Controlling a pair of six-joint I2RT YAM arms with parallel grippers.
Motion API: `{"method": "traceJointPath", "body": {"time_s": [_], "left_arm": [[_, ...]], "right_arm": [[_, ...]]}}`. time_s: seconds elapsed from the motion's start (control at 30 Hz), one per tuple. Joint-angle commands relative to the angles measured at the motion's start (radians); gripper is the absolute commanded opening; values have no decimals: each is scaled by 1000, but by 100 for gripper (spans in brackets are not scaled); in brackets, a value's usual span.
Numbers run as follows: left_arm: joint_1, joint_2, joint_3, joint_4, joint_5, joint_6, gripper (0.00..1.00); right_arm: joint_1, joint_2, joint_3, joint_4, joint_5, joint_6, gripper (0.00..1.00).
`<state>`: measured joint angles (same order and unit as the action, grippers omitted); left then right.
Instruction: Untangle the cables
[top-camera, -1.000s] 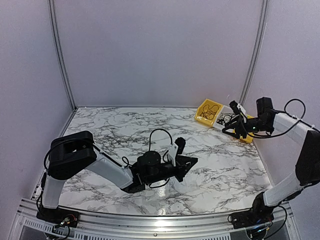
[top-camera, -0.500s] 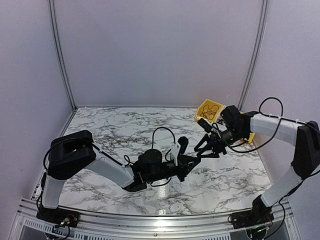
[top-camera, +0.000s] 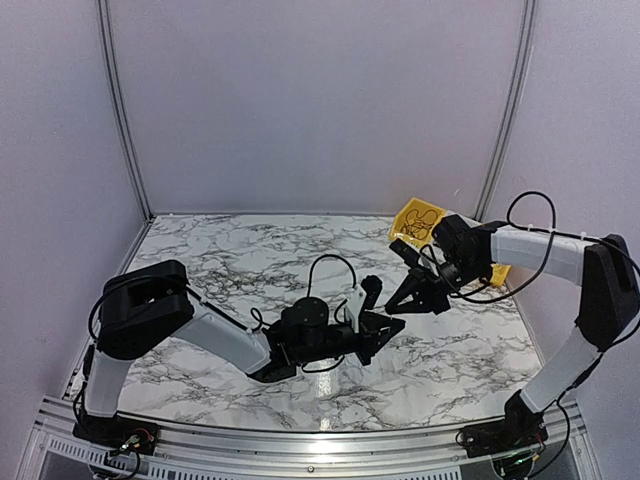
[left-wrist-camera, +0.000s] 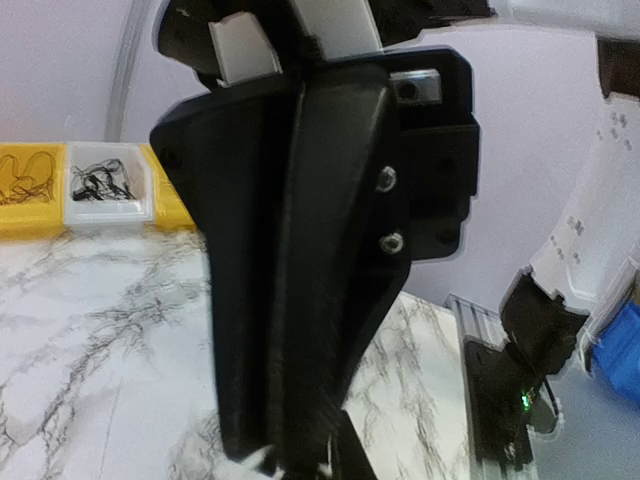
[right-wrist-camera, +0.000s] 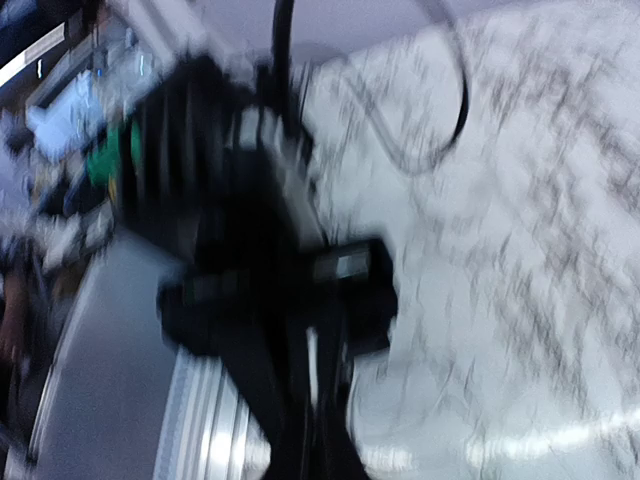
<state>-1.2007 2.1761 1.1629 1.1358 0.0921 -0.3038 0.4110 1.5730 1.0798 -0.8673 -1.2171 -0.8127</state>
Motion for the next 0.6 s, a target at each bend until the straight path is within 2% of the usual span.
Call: {"method": "traceJointPath", "body": {"time_s": [0.0, 0.07, 0.13, 0.27, 0.4, 0.57], "left_arm": [[-5, 27, 36, -14, -15, 4, 11], [-5, 33, 33, -15, -30, 1, 26], [-5, 35, 20, -13, -51, 2, 36], [-5, -1, -59, -13, -84, 2, 39], [-11, -96, -207, -13, -181, 6, 44], [-15, -249, -400, -28, -215, -19, 57]], "right_arm": [[21, 4, 50, -11, -53, -2, 0], [22, -9, 53, -13, -57, 1, 0], [21, -23, 50, -9, -58, 2, 0], [21, -44, 24, 13, -46, 11, 0], [19, -53, 20, 9, -43, -3, 0], [-1, -62, 16, 11, -34, -14, 0]]}}
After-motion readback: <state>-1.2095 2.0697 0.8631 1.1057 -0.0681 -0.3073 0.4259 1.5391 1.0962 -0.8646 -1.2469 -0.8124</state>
